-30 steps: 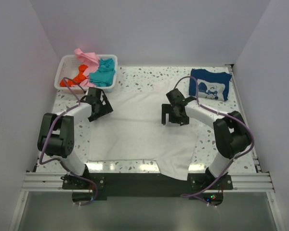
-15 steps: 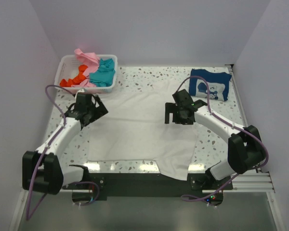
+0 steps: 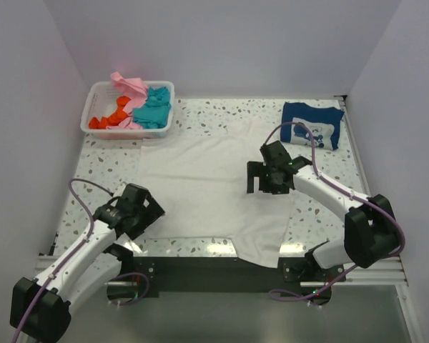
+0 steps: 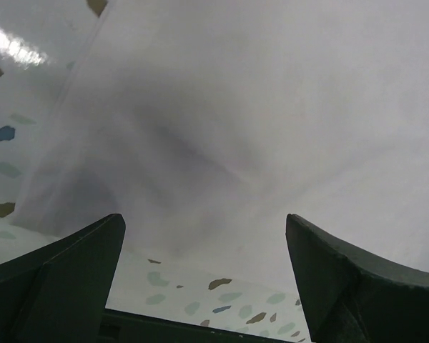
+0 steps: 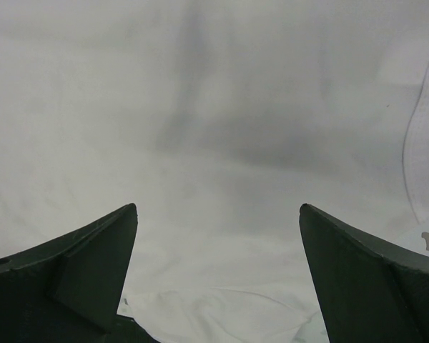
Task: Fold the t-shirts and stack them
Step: Flatten the tshirt out, then fold the tshirt
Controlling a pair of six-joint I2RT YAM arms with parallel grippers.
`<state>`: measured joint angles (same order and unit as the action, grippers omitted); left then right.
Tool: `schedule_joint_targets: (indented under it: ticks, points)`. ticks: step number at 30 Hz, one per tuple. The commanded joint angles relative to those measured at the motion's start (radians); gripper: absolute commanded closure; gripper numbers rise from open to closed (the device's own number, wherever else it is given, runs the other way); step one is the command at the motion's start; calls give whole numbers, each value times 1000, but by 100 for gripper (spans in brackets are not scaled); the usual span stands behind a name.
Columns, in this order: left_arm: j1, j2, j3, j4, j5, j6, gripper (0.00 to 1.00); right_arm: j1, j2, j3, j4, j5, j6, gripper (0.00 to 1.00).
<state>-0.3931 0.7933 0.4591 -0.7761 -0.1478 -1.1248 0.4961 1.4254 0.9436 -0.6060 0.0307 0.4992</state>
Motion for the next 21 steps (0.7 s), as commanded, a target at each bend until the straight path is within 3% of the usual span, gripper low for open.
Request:
schedule_joint_targets:
  ticks: [1,7,18,21]
  points:
    - [-3,14,-28,-54,-26,-135,0,-4,-28,-2,23,-29,-27,1]
    - [-3,98,0,-81,2,-147,0,-4,-22,-17,32,-29,-40,1]
    - [-3,90,118,-287,-21,-210,0,-4,44,-6,28,-64,-86,1]
    - [-3,66,89,-249,22,-230,0,-4,37,-11,32,-78,-91,1]
